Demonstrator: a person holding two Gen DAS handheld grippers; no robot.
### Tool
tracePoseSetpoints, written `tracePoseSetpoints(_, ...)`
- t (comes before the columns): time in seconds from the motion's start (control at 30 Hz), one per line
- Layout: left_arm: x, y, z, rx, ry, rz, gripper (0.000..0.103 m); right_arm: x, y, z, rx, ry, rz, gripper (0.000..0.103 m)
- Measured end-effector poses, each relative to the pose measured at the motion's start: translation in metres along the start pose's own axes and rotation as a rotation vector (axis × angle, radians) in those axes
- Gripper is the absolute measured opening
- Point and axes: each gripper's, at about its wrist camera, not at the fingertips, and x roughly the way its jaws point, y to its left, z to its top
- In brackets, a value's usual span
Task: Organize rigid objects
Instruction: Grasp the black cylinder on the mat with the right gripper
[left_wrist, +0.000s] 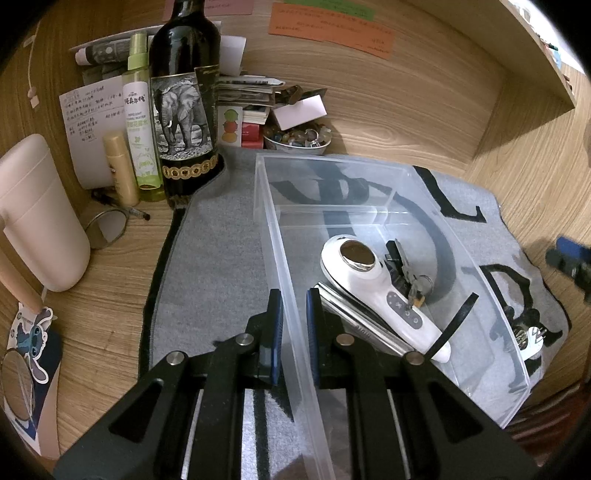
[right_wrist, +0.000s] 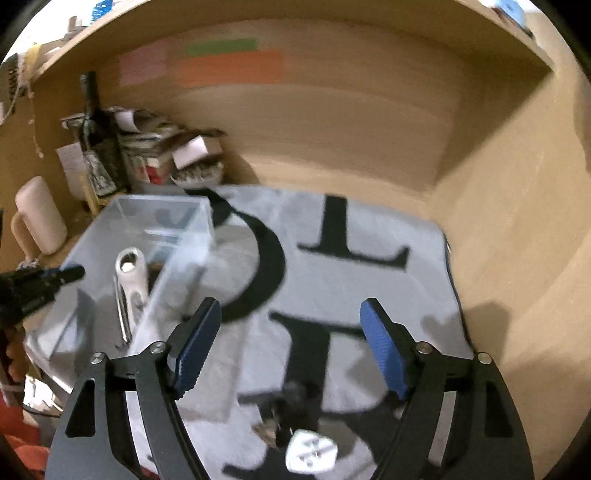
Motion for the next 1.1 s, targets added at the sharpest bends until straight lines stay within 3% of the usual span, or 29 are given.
tracePoseSetpoints(0.23, 0.000, 0.000, 0.000, 0.009, 0.001, -0.004, 0.012, 0.026, -0.001, -0.037, 0.040, 0.133, 0.023, 0.076)
tracePoseSetpoints(0.47, -0.001, 0.000, -0.001, 0.007, -0.003, -0.004, 0.012, 0.071, 0.014, -0.061, -0.018, 0.268, 0.054, 0.076)
tracePoseSetpoints(0.57, -0.001, -0.001, -0.002, 0.003, -0.006, -0.006, 0.012, 0.074, 0.008, -0.062, 0.020, 0.259, 0.081, 0.075)
tracePoseSetpoints(0.6, -0.001, -0.001, -0.002, 0.003, -0.006, -0.007, 0.012, 0.074, 0.005, -0.062, 0.029, 0.256, 0.087, 0.071)
tracePoseSetpoints(0.63, -0.001, -0.001, -0.002, 0.004, -0.006, -0.006, 0.012, 0.073, 0.004, -0.061, 0.034, 0.253, 0.087, 0.058)
tracePoseSetpoints(0.83, -0.001, -0.001, -0.002, 0.008, -0.006, -0.004, 0.012, 0.070, 0.008, -0.055, 0.032, 0.226, 0.081, 0.058)
tracePoseSetpoints(1.1, -0.001, -0.001, -0.002, 0.007, -0.007, -0.005, 0.012, 0.047, 0.017, -0.029, 0.025, 0.115, 0.101, 0.058)
